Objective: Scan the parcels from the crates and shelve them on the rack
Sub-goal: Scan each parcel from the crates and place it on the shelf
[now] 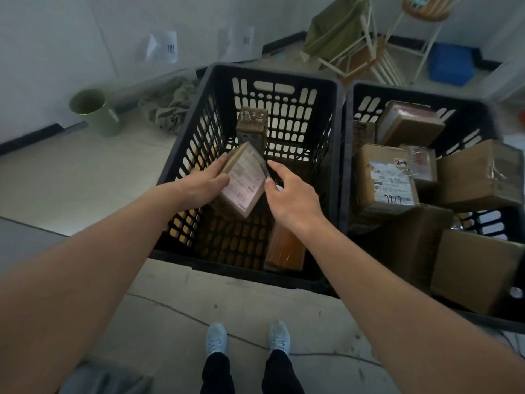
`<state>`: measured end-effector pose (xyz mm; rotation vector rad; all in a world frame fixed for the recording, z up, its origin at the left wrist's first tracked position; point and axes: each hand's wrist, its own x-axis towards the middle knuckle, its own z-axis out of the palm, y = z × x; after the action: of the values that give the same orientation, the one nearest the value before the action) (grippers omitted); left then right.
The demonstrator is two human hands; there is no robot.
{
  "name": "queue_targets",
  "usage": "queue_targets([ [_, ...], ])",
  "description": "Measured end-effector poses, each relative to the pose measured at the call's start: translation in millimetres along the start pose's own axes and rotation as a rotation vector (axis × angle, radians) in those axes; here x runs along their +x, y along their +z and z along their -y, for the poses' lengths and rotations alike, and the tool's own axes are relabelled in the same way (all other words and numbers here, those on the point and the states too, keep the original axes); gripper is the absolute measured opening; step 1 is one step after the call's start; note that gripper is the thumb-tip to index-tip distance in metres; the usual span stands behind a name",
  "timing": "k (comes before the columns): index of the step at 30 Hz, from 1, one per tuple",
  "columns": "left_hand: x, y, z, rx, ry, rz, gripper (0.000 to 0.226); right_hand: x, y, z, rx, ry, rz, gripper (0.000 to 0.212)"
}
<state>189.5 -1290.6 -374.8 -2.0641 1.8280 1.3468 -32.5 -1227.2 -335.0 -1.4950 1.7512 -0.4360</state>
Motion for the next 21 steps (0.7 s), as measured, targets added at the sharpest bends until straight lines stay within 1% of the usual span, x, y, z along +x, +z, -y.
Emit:
queue_targets([
  [6,-19.9,-9.5,-18.0,-0.033,0.073,-0.061,0.077,-10.3,-17.6,5.1,-0.032,-0.047,0.026,0.049],
  [9,-31.7,-14.1,-22.6,-0.069,0.138,-0.069,0.082,-18.4,-28.3,6.2,-0.033,-0.091,0.084,0.047],
  [12,-43.0,-20.8,-28.7,-0.083,0.193,-0.153,0.083,-26.4,-40.0,10.3,-0.061,-0.144,0.149,0.046],
  [15,-52.6,-29.1,-34.1,-0.092,0.261,-0.229,0.079,-33.6,-52.6,17.2,-0.142,-0.194,0.178,0.047],
  [21,-75.9,-48.9,-48.4,0.000,0.287,-0.341,0.077,-49.2,-79.9,32.7,-0.268,-0.303,0.229,0.046],
])
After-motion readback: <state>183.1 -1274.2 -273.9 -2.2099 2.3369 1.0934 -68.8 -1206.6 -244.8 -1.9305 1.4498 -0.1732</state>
